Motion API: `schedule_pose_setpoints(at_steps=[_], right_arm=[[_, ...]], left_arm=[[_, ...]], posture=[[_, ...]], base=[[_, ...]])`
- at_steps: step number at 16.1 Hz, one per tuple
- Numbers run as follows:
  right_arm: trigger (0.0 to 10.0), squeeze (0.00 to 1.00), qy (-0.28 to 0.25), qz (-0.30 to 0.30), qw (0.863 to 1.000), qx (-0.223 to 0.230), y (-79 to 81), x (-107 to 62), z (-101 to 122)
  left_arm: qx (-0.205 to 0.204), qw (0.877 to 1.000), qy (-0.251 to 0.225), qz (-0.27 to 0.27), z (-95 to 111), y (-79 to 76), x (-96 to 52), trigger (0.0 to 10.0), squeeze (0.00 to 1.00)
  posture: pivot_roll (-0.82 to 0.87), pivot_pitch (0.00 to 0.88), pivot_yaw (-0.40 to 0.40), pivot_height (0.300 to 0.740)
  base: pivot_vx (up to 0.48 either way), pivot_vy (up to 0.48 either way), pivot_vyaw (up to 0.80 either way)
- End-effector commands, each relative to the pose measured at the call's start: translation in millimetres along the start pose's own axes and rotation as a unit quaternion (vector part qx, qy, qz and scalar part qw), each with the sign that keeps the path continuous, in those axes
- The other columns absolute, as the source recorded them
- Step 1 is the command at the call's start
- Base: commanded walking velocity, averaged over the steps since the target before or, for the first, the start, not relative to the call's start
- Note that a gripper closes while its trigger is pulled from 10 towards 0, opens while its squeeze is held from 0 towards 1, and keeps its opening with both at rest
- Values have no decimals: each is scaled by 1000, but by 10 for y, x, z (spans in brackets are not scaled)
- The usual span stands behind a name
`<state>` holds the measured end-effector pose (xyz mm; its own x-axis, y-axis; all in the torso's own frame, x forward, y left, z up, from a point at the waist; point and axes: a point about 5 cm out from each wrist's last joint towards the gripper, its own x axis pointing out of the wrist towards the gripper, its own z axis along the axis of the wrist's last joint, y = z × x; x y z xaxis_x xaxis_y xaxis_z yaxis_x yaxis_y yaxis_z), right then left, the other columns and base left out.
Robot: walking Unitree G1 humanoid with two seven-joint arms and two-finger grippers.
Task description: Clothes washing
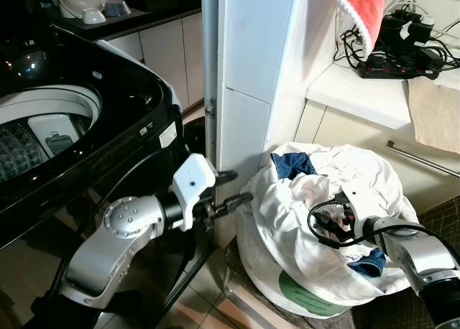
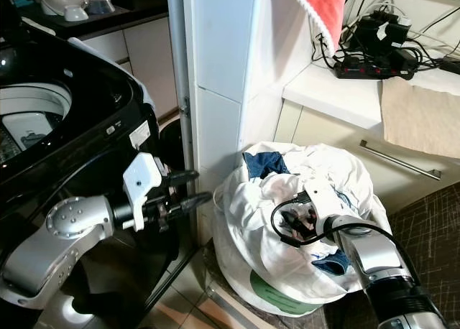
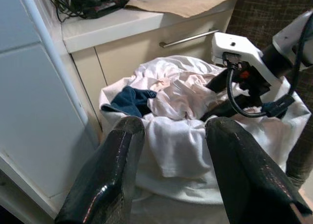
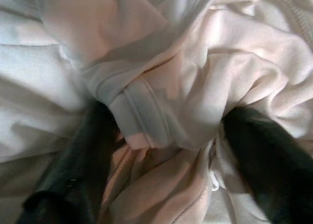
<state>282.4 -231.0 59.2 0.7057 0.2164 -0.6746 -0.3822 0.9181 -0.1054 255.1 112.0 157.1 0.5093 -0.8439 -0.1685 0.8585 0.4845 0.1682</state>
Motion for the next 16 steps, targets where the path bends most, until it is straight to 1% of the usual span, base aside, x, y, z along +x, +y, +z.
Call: schedule_pose_setpoints(at_steps=[1, 3, 6, 16], right_arm=[[0, 0, -6, 0, 1000, -1, -12, 13, 20], [0, 0, -10, 0, 1000, 3, -3, 49, -16], [0, 0, -12, -3, 1000, 7, -9, 58, -40], [0, 0, -25, -16, 1000, 7, -76, 61, -40]], left_arm=[[11, 1000, 3, -5, 7, -5, -2, 10000, 0], [10, 1000, 6, -20, -11, -39, -1, 10000, 0], [0, 999, 0, -37, -10, -85, -7, 10000, 0], [-7, 999, 4, -46, -28, -116, -5, 10000, 0]], posture=[[-25, 0, -20, 740], [-26, 0, -16, 740], [-29, 0, -13, 740], [-30, 0, -15, 740]], base=[[0, 0, 0], [0, 0, 0], [0, 0, 0], [0, 0, 0]])
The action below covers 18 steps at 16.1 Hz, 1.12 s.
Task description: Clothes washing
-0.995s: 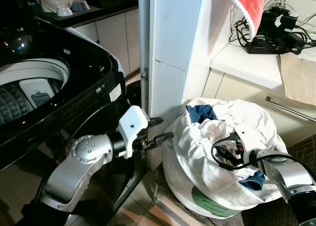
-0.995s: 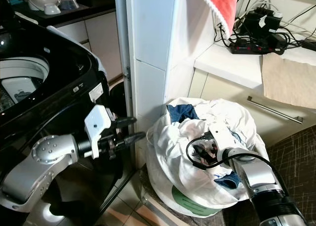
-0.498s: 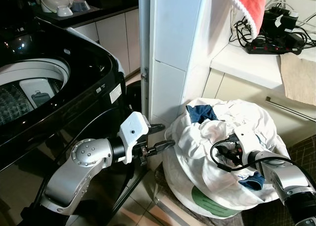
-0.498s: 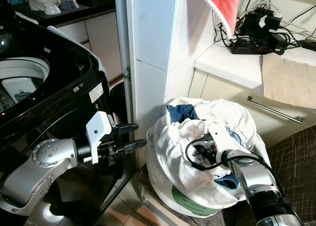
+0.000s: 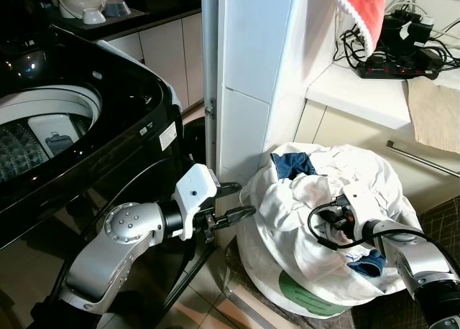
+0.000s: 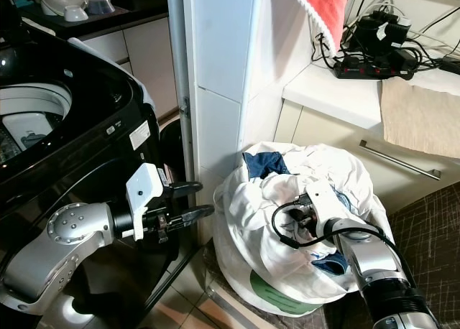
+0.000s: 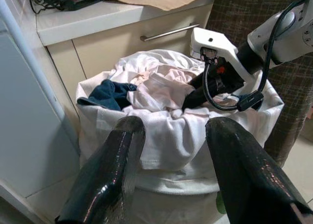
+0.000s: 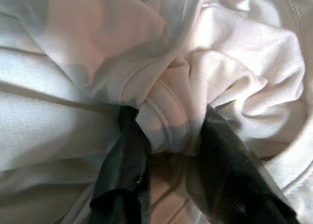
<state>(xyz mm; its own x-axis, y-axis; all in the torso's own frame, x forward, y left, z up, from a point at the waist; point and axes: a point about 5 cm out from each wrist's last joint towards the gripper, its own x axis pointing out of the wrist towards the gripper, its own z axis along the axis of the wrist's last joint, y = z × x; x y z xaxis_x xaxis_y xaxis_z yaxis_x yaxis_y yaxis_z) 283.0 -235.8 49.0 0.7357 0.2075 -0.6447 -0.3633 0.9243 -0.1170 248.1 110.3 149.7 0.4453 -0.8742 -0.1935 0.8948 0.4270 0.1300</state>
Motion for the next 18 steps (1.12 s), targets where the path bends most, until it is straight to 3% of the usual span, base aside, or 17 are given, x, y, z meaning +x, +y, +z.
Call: schedule_pose_setpoints(at_steps=[1, 8, 11, 12, 14, 16, 17, 18], right_arm=[[0, 0, -6, -5, 1000, 5, -40, 1, 46], [0, 0, -12, -7, 1000, 3, -69, -9, 66], [0, 0, -58, 13, 998, 35, -87, -103, 230], [0, 0, -120, 65, 988, 66, -40, -234, 415], [0, 0, -192, 142, 968, 74, 42, -450, 622], [0, 0, -298, 258, 915, 88, 161, -868, 957], [0, 0, -317, 281, 901, 92, 192, -955, 1033], [0, 0, -346, 322, 876, 92, 251, -1105, 1164]], left_arm=[[5, 1000, -3, -9, 34, -36, 7, 10000, 0], [5, 1000, -3, -4, 31, -22, 8, 10000, 0], [10, 1000, -8, 8, 52, 13, 2, 10000, 0], [9, 1000, -21, 17, 91, 31, -1, 10000, 0], [9, 999, -43, 27, 151, 48, 6, 10000, 0], [16, 994, -102, 49, 332, 98, 53, 10000, 0], [14, 992, -119, 50, 388, 108, 66, 10000, 0], [6, 987, -155, 45, 512, 117, 98, 10000, 1000]], posture=[[-30, 0, -15, 740], [-32, 0, -15, 740], [-30, 0, -18, 740], [-29, 0, -21, 740], [-28, 0, -24, 740], [-36, 0, -21, 740], [-38, 0, -21, 740], [-42, 0, -19, 740]], base=[[0, 0, 0], [0, 0, 0], [0, 0, 0], [0, 0, 0], [0, 0, 0], [0, 0, 0], [0, 0, 0], [0, 0, 0]])
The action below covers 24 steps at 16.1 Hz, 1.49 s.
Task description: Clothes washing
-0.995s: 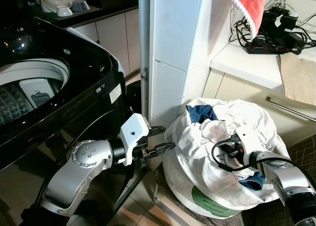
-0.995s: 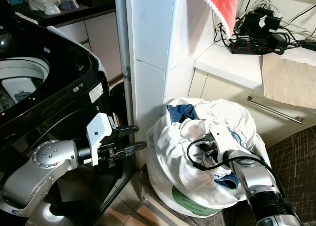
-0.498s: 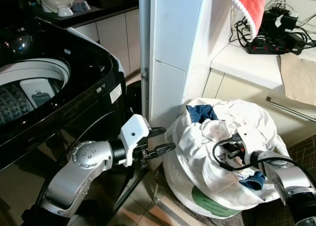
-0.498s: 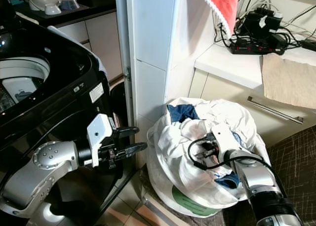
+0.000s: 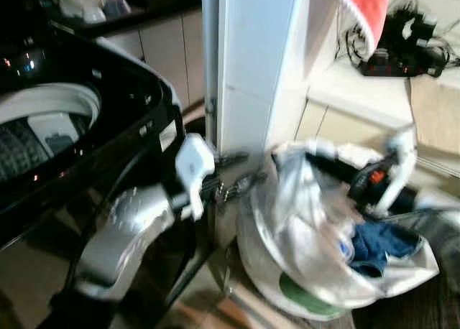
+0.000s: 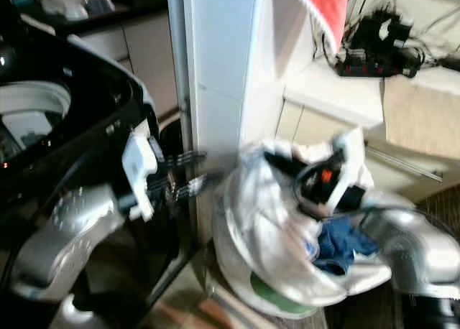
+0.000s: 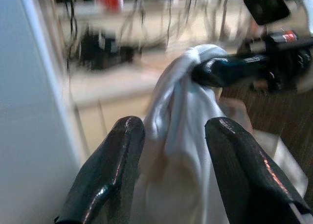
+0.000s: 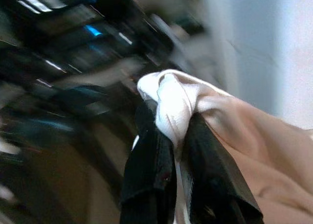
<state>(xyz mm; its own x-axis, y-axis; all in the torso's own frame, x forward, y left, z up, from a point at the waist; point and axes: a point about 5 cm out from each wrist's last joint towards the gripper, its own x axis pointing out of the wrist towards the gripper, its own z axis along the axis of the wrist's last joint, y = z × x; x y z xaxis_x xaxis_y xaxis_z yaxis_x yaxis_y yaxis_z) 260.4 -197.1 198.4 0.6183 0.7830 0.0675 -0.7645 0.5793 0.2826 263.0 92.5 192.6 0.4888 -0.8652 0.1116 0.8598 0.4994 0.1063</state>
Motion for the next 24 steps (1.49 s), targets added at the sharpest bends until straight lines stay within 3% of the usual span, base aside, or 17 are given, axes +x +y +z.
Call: schedule_pose_setpoints(at_steps=[1, 4, 8, 9, 10, 11, 12, 13, 24], right_arm=[[0, 0, -31, 44, 999, -4, 127, 16, 184], [0, 0, -97, 96, 990, 23, 293, 147, 393], [0, 0, -82, 128, 988, 41, 432, 272, 347], [0, 0, -81, 130, 987, 42, 436, 278, 341], [0, 0, -80, 132, 987, 46, 443, 285, 340], [0, 0, -80, 130, 987, 49, 444, 288, 344], [0, 0, -81, 130, 987, 49, 445, 287, 347], [0, 0, -83, 129, 987, 52, 449, 283, 357], [0, 0, -80, 122, 988, 47, 443, 281, 405]], left_arm=[[-1, 999, -41, -16, 173, -28, 39, 10000, 1000], [-55, 992, -88, -67, 285, -180, 176, 10000, 1000], [-70, 993, -68, -72, 210, -265, 242, 10000, 1000], [-76, 992, -68, -74, 207, -275, 245, 10000, 918], [-89, 990, -72, -81, 209, -293, 242, 10000, 635], [-102, 989, -68, -88, 200, -307, 234, 10000, 639], [-100, 990, -58, -85, 180, -297, 223, 588, 404], [-95, 992, -38, -79, 144, -277, 213, 0, 0], [-91, 994, -27, -47, 110, -167, 167, 0, 0]], posture=[[-42, 0, -19, 740], [-41, 0, -21, 740], [-41, 0, -21, 740], [-41, 0, -21, 740], [-41, 0, -21, 740], [-41, 0, -21, 740], [-41, 0, -21, 740], [-37, 0, -29, 740], [-52, 0, -30, 740]], base=[[0, 0, 0], [0, 0, 0], [0, 0, 0], [0, 0, 0], [0, 0, 0], [0, 0, 0], [0, 0, 0], [0, 0, 0], [0, 0, 0]])
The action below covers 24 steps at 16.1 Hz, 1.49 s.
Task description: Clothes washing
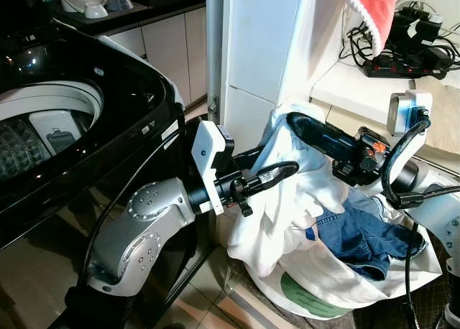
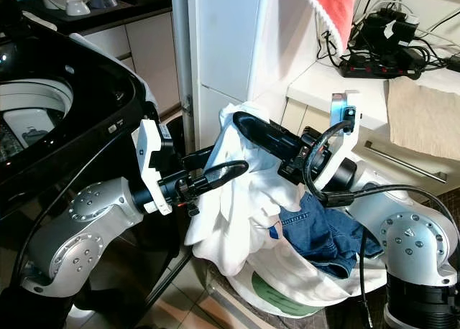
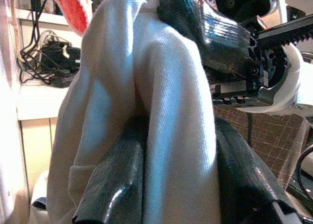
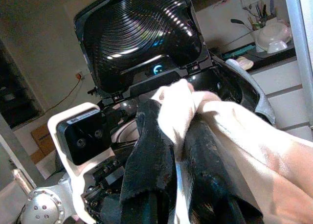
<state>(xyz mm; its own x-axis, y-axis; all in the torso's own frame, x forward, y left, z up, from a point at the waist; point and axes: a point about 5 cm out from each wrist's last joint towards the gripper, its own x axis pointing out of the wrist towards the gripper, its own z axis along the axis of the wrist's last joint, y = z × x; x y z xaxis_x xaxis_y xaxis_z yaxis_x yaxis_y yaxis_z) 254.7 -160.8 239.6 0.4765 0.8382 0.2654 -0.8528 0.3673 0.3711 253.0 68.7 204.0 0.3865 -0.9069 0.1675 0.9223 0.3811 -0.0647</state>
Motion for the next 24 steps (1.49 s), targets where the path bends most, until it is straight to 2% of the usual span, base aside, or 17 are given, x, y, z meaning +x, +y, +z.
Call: schedule_pose_setpoints(at_steps=[1, 10, 11, 12, 13, 14, 15, 16, 17, 18, 19, 20, 21, 22, 23, 24], right_arm=[[0, 0, -8, 21, 1000, -19, 82, 35, 94], [0, 0, -23, 3, 999, -28, 35, 46, 115], [2078, 0, -26, -5, 999, -33, 24, 42, 119], [6510, 0, -27, -11, 999, -36, 16, 40, 123], [10000, 0, -29, -20, 999, -41, 0, 40, 130], [10000, 0, -34, -31, 998, -40, -28, 35, 139], [10000, 1000, -39, -27, 998, -32, -29, 30, 149], [10000, 1000, -46, -19, 999, -20, -16, 22, 163], [10000, 1000, -47, -15, 999, -19, -8, 19, 163], [10000, 992, -36, -41, 998, -43, -38, 16, 129], [10000, 0, -30, -50, 997, -52, -53, 19, 104], [10000, 0, -24, -53, 997, -55, -58, 32, 67], [10000, 0, -21, -50, 997, -55, -45, 46, 44], [10000, 0, -16, -46, 997, -57, -21, 67, 14], [10000, 0, -13, -44, 997, -57, -13, 75, 1], [10000, 0, -8, -44, 997, -58, -5, 90, -31]], left_arm=[[3, 1000, 1, 13, 0, 41, -10, 0, 0], [35, 996, -26, 77, 139, 261, -115, 0, 0], [33, 995, -31, 87, 159, 294, -122, 0, 0], [40, 994, -32, 96, 169, 319, -129, 0, 0], [48, 992, -34, 109, 189, 360, -140, 0, 0], [70, 989, -32, 127, 234, 420, -159, 0, 0], [107, 981, -36, 156, 366, 523, -186, 0, 0], [161, 966, -47, 197, 605, 683, -238, 0, 0], [184, 957, -57, 215, 748, 765, -272, 0, 0], [274, 915, -77, 286, 1230, 1011, -405, 0, 0], [319, 884, -85, 332, 1458, 1104, -487, 0, 0], [387, 827, -95, 396, 1830, 1220, -628, 0, 0], [449, 776, -91, 434, 2095, 1260, -728, 0, 0], [554, 672, -80, 485, 2500, 1242, -890, 0, 0], [594, 626, -77, 499, 2663, 1213, -945, 0, 0], [631, 581, -52, 512, 2826, 1236, -994, 0, 0]], posture=[[-52, 0, -30, 740], [-37, 0, -32, 740], [-35, 0, -30, 740], [-35, 0, -30, 740], [-35, 0, -30, 740], [-35, 0, -26, 740], [-35, 0, -26, 740], [-35, 0, -26, 740], [-24, 0, -30, 740], [-23, 0, -30, 740], [-20, 0, -31, 740], [-19, 0, -29, 740], [-20, 0, -27, 740], [-21, 0, -26, 740], [-19, 0, -25, 740], [-21, 0, -19, 740]], base=[[0, 0, 0], [0, 0, 0], [0, 0, 0], [0, 0, 0], [0, 0, 0], [0, 0, 0], [0, 0, 0], [0, 0, 0], [0, 0, 0], [0, 0, 0], [0, 0, 0], [0, 0, 0], [0, 0, 0], [0, 0, 0], [0, 0, 0], [0, 0, 0]])
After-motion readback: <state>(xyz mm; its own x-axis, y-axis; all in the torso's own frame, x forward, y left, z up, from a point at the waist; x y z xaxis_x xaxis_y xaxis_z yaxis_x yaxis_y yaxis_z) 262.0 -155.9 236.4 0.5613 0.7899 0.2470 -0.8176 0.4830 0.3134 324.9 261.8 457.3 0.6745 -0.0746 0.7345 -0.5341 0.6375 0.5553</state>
